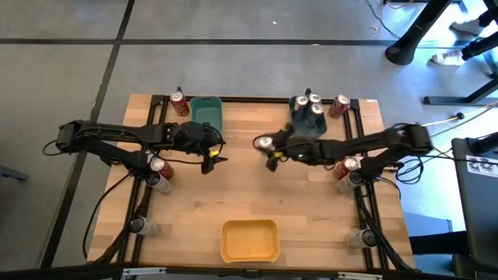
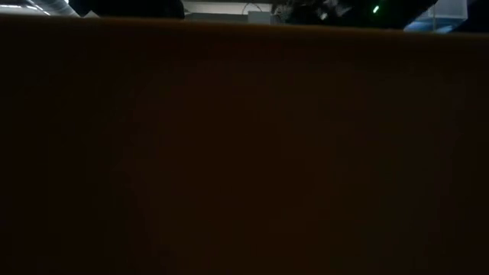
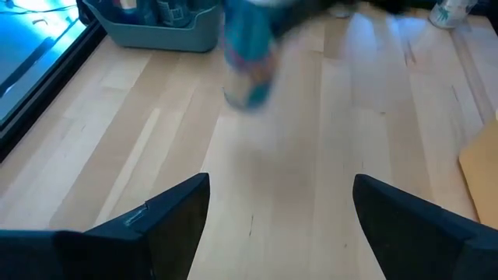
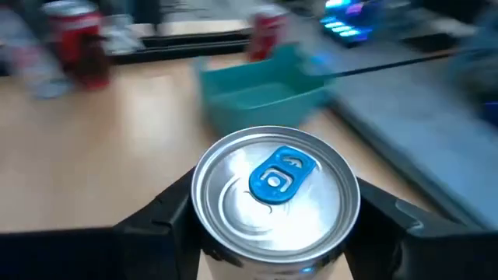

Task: Sort soda cans
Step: Put the blue soda can into the blue bin

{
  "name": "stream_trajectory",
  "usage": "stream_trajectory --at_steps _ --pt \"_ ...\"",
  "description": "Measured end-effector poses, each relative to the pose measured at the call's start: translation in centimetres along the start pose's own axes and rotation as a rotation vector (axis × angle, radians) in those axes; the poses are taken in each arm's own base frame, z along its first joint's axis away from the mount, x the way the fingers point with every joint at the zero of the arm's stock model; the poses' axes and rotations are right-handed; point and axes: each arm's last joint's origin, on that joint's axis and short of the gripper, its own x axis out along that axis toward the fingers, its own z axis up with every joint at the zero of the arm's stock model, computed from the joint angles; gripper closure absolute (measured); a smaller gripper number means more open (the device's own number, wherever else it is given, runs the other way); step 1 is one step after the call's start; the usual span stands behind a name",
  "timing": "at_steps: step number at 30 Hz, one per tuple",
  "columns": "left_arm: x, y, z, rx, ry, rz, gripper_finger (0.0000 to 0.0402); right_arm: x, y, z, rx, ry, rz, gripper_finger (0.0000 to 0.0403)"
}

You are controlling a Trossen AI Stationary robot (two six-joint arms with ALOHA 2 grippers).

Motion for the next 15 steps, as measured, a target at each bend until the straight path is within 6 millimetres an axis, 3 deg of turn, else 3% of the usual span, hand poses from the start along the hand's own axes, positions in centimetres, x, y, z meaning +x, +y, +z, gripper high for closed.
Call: stream_trajectory --at_steps 4,7,15 --pt "0.1 0.0 0.2 -0.001 -0.021 -0.001 0.0095 -3.1 -2.4 1.4 -0.043 0.013 -0.225 0.0185" --pt "0.1 -0.1 0.4 0.002 -0.039 -0.003 0.0095 -4.3 -4.2 1.6 -0.061 0.052 -0.363 0.0185" --pt "0.1 -0.1 0.5 0.0 -0.048 -0.003 0.0095 -3.1 -8.5 -0.2 0.039 0.105 -0.548 0.0185"
